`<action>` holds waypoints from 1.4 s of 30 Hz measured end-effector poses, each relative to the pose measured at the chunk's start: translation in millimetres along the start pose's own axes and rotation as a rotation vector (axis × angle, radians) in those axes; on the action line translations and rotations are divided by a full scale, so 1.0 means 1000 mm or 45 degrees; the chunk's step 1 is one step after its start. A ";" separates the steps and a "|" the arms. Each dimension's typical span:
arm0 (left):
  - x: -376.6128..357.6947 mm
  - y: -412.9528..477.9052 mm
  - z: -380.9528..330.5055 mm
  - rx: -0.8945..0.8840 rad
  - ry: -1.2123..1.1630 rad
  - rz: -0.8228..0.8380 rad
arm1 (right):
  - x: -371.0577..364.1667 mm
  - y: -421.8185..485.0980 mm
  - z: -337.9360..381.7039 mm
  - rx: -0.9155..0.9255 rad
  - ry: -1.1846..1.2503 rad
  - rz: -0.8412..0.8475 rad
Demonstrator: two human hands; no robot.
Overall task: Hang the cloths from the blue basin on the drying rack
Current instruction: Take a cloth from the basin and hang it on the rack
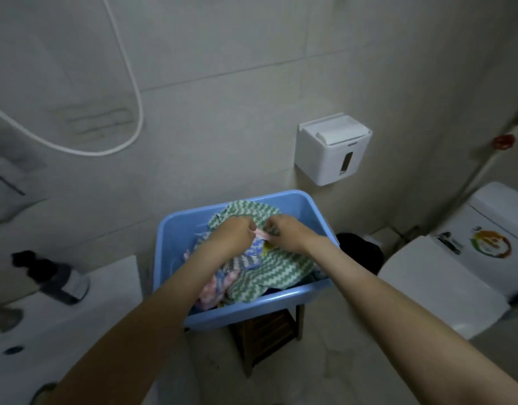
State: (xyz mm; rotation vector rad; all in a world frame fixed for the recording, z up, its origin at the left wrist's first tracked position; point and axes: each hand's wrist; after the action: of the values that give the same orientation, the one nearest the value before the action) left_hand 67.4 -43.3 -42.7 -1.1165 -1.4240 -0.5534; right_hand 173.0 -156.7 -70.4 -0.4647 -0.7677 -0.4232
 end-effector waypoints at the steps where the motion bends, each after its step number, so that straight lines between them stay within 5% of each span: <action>1: 0.001 0.001 0.006 0.002 -0.009 -0.006 | -0.001 0.004 0.000 -0.021 0.015 -0.019; 7: 0.005 0.011 0.022 0.084 -0.073 -0.111 | -0.001 0.020 0.000 -0.127 0.035 -0.068; 12: 0.006 0.027 0.032 0.300 -0.049 -0.091 | -0.006 0.037 0.014 0.065 0.133 -0.037; 19: 0.020 0.035 0.015 0.206 -0.108 -0.213 | 0.000 0.038 0.015 0.274 0.139 -0.010; 30: 0.075 0.017 -0.069 -0.253 -0.262 -0.474 | 0.083 -0.018 -0.010 0.406 0.297 -0.531; 34: 0.080 0.020 -0.108 -0.564 -0.194 -0.477 | 0.116 -0.062 -0.031 0.334 0.581 -0.547; 42: 0.065 0.013 -0.219 -0.991 -0.170 -0.390 | 0.157 -0.164 -0.085 0.107 0.661 -0.580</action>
State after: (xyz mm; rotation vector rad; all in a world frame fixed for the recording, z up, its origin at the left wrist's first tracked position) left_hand 194.5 -203.4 59.0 -1.5616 -1.5463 -1.3492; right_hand 236.3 -367.3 31.7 -0.0823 -0.3758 -0.8921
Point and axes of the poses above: each hand's wrist, its own y-axis towards the middle knuckle, its own x-axis out of the back of the hand, z = x × y, and after that the axes turned 9 degrees about y, right-handed
